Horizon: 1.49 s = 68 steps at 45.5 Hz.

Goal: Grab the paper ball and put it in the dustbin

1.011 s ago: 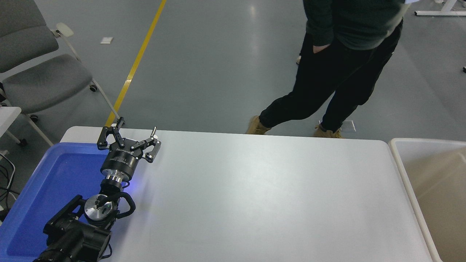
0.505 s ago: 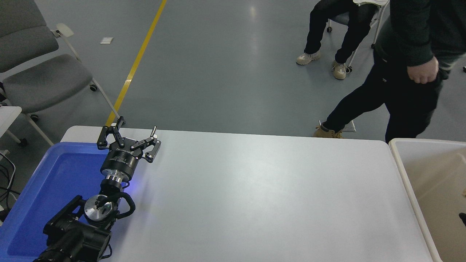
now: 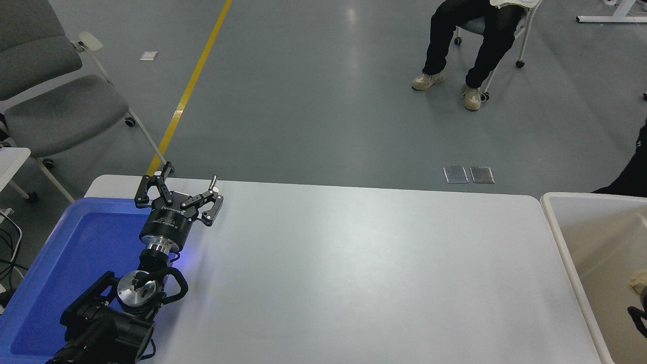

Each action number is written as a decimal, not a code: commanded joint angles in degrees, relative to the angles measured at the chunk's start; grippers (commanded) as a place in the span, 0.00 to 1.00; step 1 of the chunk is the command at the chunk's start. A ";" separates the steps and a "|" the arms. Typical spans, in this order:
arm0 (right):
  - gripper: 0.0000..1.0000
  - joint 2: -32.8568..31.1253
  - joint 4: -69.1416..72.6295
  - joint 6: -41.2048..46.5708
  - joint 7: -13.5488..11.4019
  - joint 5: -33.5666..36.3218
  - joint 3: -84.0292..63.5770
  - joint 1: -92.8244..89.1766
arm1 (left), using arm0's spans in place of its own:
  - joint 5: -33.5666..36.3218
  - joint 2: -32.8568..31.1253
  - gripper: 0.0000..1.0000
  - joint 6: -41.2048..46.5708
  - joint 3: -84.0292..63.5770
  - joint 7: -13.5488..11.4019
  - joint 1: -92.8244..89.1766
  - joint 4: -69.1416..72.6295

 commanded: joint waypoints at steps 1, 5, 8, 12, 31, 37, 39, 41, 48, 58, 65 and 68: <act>1.00 -0.84 1.42 0.48 0.00 -0.32 -1.00 2.05 | 0.00 -0.01 0.99 0.00 0.00 0.00 0.00 0.00; 1.00 -1.10 3.62 0.49 0.00 -0.94 -2.14 3.02 | 0.00 -0.01 0.99 0.00 0.00 0.00 0.00 0.00; 1.00 -1.98 5.37 0.48 0.00 -1.20 -3.98 5.47 | 0.00 -0.01 0.99 0.00 0.00 0.00 0.00 0.00; 1.00 -4.00 7.92 0.48 -0.09 -1.20 -8.37 9.43 | 0.00 -0.01 0.99 0.00 0.00 0.00 0.00 0.00; 1.00 -11.56 27.34 0.13 -0.17 -1.11 -22.27 31.66 | 0.00 -0.01 0.99 0.00 0.00 0.00 0.00 0.00; 1.00 -11.21 34.90 -0.04 -0.09 -0.85 -16.49 34.92 | 0.00 -0.01 0.99 0.00 0.00 0.00 0.00 0.00; 1.00 -10.77 36.40 -0.04 -0.09 -0.41 -12.54 34.84 | 0.00 -0.01 0.99 0.00 0.00 0.00 0.00 0.00; 1.00 -9.90 37.72 0.13 -0.09 -0.06 -7.71 34.40 | 0.00 -0.01 0.99 0.00 0.00 0.00 0.00 0.00; 1.00 -4.89 39.04 0.48 0.35 0.03 8.73 28.95 | 0.00 -0.01 0.99 0.00 0.00 0.00 0.00 0.00; 1.00 0.91 39.13 1.18 0.53 1.96 22.54 22.80 | 0.00 -0.01 0.99 0.00 0.00 0.00 0.00 0.00; 1.00 3.90 38.96 4.00 0.70 7.59 25.72 18.84 | 0.00 -0.01 0.99 0.00 0.00 0.00 0.00 0.00; 1.00 4.87 38.95 4.70 1.05 8.29 25.81 17.70 | 0.00 -0.01 0.99 0.00 0.09 0.00 0.00 0.00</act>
